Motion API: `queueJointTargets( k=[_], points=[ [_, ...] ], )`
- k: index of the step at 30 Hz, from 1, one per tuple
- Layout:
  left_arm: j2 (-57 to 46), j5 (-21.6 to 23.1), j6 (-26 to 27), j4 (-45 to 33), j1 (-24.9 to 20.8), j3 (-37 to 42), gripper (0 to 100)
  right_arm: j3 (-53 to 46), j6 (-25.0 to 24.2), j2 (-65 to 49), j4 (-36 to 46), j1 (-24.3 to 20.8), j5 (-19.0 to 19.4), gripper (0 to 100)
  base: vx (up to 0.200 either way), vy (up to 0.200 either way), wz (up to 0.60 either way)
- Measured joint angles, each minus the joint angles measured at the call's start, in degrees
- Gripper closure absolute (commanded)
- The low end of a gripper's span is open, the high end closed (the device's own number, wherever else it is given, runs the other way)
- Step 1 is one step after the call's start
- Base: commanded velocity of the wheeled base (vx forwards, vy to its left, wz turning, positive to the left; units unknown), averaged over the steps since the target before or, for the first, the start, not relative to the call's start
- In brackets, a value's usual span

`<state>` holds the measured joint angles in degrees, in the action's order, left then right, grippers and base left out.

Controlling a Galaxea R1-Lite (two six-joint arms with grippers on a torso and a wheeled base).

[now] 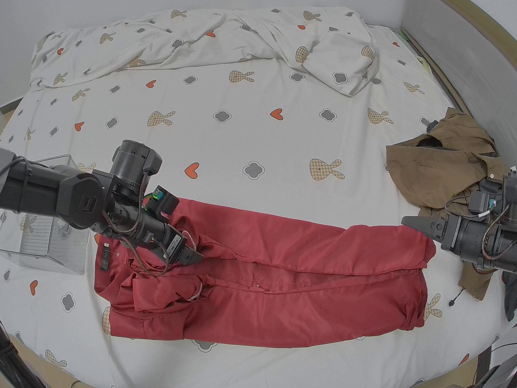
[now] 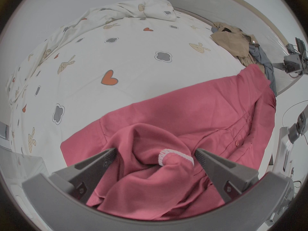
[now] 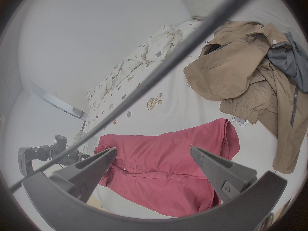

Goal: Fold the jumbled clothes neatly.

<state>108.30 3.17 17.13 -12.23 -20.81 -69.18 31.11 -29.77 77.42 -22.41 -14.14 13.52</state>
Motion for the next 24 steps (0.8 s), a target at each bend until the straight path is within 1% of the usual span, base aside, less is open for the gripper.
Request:
queueJointTargets(
  k=[9,16,24],
  points=[
    [3.02,-0.33,-0.35,6.55,1.82,-1.27,0,-0.27,0.1,0.0,-0.04,-0.21,0.0,0,0.0,0.0,0.0],
    [1.37,-0.27,-1.01,7.03,1.9,0.17,0,-0.46,0.07,0.0,-0.06,-0.82,-0.06,0,0.0,0.0,0.0],
    [-4.94,-0.09,-2.16,6.84,1.55,1.63,0,-0.52,0.07,0.0,-0.06,-1.05,-0.09,0,0.0,0.0,0.0]
  ],
)
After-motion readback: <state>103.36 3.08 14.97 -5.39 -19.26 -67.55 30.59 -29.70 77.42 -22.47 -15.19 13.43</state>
